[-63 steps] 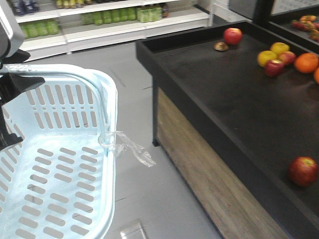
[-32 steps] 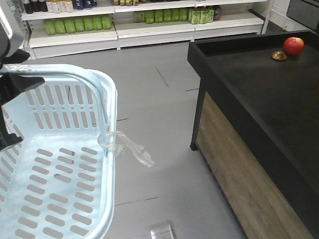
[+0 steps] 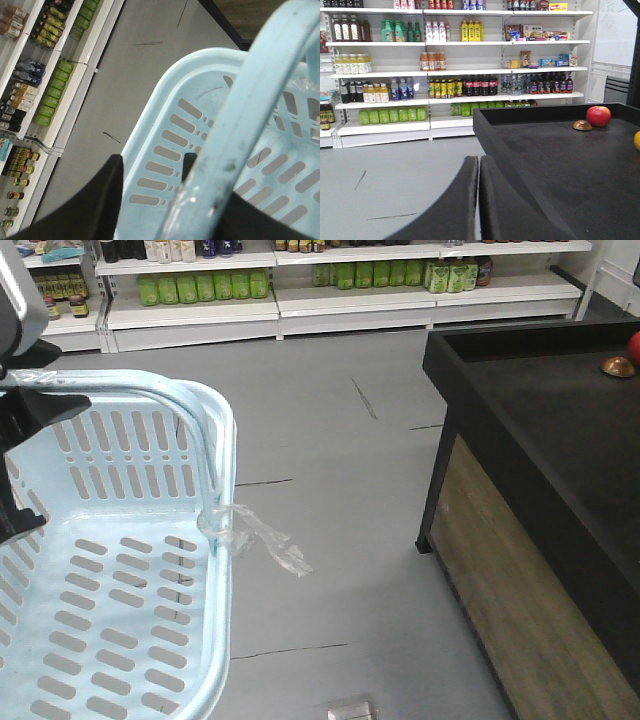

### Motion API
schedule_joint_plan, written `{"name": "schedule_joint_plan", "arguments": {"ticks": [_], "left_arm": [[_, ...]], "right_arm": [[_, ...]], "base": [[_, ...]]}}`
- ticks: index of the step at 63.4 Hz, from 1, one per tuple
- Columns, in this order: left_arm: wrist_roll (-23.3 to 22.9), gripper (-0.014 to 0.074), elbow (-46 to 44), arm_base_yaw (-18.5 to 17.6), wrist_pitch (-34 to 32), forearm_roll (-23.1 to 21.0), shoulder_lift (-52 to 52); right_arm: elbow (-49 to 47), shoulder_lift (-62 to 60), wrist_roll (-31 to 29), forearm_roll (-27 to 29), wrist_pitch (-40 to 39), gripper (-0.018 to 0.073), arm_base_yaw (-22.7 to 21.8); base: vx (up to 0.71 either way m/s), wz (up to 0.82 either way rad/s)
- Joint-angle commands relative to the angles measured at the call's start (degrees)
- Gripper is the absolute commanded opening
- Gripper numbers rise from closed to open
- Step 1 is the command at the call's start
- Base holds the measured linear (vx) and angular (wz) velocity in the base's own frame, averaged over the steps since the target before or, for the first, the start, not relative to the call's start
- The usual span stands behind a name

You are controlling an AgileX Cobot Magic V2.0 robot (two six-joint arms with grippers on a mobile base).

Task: Pick three apples into basket with both arms
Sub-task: 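Drive the base along the aisle carrying the basket in the left gripper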

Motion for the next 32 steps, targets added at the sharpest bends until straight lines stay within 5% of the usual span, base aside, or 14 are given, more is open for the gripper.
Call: {"name": "schedule_joint_plan", "arguments": {"ticks": [1, 32], "left_arm": [[-0.8, -0.0006, -1.9, -0.3, -4.0, 1.6, -0.8], [-0.8, -0.0006, -1.9, -0.3, -4.0, 1.6, -0.8]], "right_arm": [[0.9, -0.6, -0.3, -0.3, -4.3, -0.0009, -0.3], [0.9, -0.6, -0.3, -0.3, -4.3, -0.0009, -0.3]], "base": [[0.03, 0.13], [0.03, 0.07]]}}
